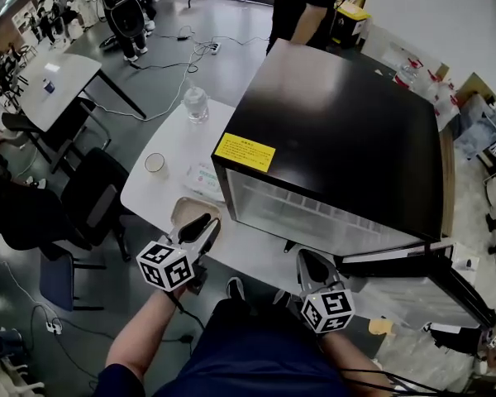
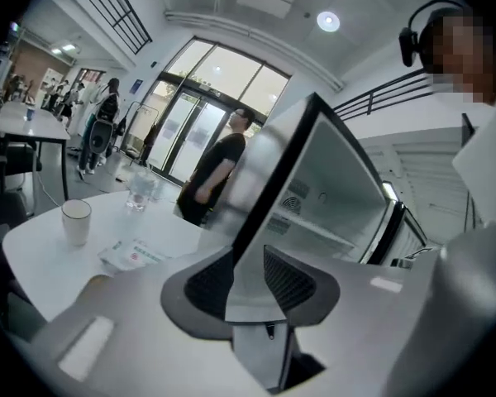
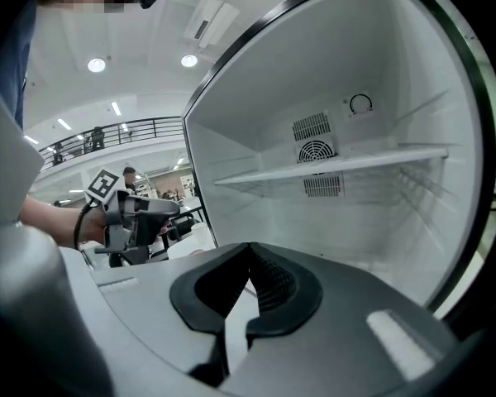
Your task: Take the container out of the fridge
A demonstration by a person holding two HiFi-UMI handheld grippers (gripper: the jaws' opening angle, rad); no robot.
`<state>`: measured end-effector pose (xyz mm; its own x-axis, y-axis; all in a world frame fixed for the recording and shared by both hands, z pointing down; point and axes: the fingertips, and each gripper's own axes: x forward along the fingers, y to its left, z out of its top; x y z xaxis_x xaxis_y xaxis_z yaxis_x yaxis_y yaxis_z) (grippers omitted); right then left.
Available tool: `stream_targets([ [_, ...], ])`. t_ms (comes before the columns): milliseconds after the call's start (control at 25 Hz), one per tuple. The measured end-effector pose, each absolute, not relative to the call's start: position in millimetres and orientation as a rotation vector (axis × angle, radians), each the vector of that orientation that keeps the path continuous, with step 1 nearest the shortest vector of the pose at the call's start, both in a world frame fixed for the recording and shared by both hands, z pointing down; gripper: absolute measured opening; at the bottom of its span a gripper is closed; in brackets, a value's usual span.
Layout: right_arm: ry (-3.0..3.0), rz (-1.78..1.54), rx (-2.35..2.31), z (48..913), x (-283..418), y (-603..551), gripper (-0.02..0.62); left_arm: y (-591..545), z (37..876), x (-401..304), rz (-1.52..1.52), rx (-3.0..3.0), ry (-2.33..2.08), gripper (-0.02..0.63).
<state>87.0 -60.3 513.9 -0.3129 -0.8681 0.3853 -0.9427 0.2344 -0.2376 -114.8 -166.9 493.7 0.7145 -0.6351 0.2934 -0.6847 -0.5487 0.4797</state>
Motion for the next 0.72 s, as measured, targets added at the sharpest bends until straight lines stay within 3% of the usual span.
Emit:
stream_targets([
  [240, -2.355, 0.626, 1.756, 502, 101, -57, 0.006, -132, 465, -70, 0.01, 2.366, -0.924, 0.105],
  [440, -2.404, 0.579, 1.793, 478, 107, -60, 0.006, -126, 446, -61, -0.041, 2.403, -1.119, 0.022],
  [720, -2.463, 0.406, 1.831, 438, 113, -64, 0.006, -120, 419, -43, -0.071, 2.532, -1.137, 0.003],
])
